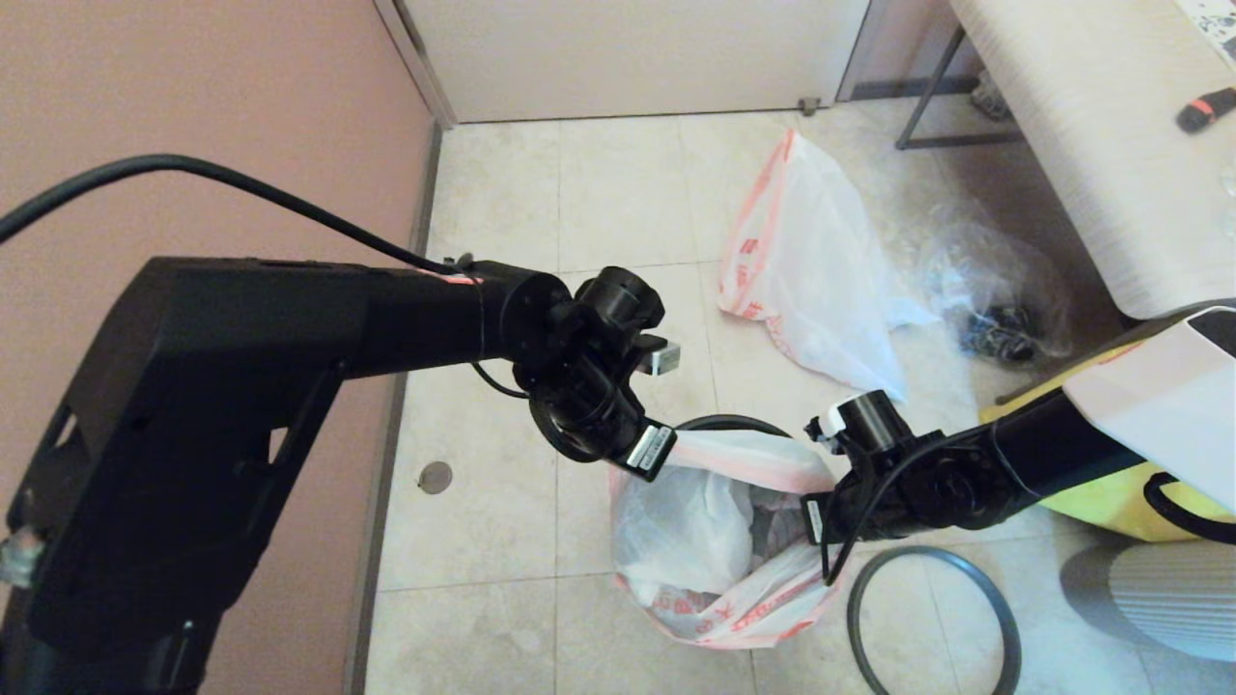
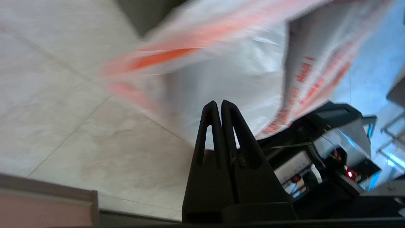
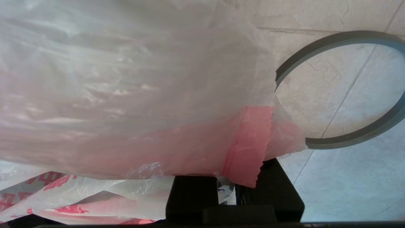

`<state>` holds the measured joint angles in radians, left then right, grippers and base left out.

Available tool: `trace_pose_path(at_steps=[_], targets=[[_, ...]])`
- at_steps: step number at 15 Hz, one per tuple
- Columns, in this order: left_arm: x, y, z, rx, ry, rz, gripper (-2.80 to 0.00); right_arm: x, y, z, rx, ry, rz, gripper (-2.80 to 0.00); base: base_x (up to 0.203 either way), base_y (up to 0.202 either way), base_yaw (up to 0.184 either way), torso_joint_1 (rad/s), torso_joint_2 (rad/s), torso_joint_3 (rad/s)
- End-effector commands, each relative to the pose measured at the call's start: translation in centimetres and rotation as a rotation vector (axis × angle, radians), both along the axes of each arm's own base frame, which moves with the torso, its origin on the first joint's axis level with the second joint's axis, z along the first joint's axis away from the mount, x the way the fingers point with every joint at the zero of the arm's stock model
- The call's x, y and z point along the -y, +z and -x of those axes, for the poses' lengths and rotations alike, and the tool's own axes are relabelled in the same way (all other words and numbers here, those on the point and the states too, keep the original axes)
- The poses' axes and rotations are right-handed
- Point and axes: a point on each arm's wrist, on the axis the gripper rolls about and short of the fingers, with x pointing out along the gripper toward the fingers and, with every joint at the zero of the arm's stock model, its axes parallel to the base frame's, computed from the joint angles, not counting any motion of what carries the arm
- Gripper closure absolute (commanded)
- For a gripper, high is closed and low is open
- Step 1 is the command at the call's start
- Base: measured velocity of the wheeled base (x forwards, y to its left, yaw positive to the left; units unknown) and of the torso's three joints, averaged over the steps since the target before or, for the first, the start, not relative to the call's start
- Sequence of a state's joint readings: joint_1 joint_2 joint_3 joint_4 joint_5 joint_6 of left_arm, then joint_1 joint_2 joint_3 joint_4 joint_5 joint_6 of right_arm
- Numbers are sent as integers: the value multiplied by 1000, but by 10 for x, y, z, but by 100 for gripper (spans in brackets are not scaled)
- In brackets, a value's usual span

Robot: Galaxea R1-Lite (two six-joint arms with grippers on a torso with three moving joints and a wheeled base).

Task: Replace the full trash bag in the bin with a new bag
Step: Put the new garbage bag on the trash can

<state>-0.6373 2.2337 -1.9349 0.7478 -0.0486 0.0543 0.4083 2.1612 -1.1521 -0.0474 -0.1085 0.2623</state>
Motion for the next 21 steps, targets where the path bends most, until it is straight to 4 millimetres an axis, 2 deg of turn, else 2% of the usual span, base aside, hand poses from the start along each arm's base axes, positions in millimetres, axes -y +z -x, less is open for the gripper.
trace_pose_path(at_steps=[1,4,7,11,15,21], targets=[[11,-17,1,-38,-25,-17,0,-1,-1,0,-3,0,1,0,0,0,0,0,0,0],[20,-35,-3,-106,-79,35,0,-1,0,0,-1,-1,-3,0,0,0,0,0,0,0],[26,-56,-15,-66,-90,98,0,-1,1,0,2,-1,-4,0,0,0,0,0,0,0],[31,-72,-21,53,-92,171,0,-1,1,0,4,1,-5,0,0,0,0,0,0,0],[40,-63,-23,270,-61,394,0,-3,1,1,2,7,-4,0,0,0,0,0,0,0],[38,-42,-17,370,-20,557,0,-8,-3,3,-8,20,0,0,0,0,0,0,0,0]])
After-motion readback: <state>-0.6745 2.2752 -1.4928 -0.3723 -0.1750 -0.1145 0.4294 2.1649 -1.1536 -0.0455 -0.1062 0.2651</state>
